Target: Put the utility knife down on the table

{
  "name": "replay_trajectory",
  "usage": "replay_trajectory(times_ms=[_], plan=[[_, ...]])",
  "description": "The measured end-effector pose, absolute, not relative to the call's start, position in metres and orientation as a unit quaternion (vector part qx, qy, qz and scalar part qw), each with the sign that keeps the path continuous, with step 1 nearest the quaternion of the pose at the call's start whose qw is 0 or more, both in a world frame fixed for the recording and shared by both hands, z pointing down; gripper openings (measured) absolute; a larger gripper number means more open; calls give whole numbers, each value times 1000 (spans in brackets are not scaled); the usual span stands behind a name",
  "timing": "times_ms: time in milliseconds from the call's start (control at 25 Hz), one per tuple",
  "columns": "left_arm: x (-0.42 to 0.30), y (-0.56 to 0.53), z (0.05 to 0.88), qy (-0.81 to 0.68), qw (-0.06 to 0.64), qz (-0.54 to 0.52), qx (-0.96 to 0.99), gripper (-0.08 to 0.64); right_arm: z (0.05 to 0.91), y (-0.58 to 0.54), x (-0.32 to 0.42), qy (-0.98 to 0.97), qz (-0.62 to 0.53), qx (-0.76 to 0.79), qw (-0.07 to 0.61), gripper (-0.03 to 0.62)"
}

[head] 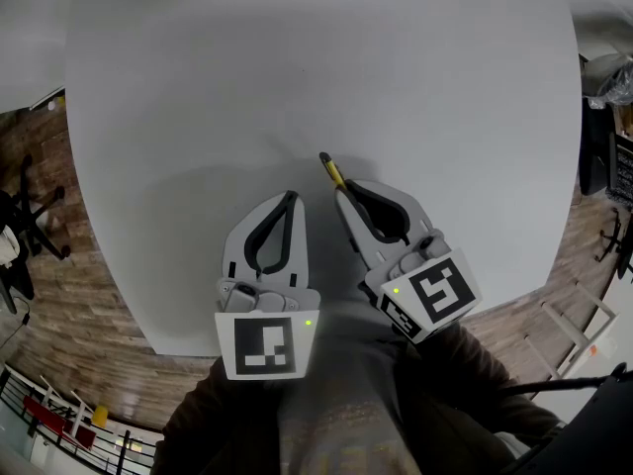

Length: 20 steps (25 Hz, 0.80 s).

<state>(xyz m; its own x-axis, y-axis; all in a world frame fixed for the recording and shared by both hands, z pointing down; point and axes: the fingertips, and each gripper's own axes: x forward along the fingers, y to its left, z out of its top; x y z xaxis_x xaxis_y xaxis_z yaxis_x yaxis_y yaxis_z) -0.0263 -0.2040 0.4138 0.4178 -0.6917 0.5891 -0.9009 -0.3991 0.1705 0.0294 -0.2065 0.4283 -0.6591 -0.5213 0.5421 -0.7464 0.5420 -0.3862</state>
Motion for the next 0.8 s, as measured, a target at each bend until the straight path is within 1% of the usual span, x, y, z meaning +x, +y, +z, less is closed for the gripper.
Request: replay_trajectory(times_ms=[800], plan=[[-27,-203,408,-499,240,214,804,2,425,-204,26,-862,294,363,194,29]])
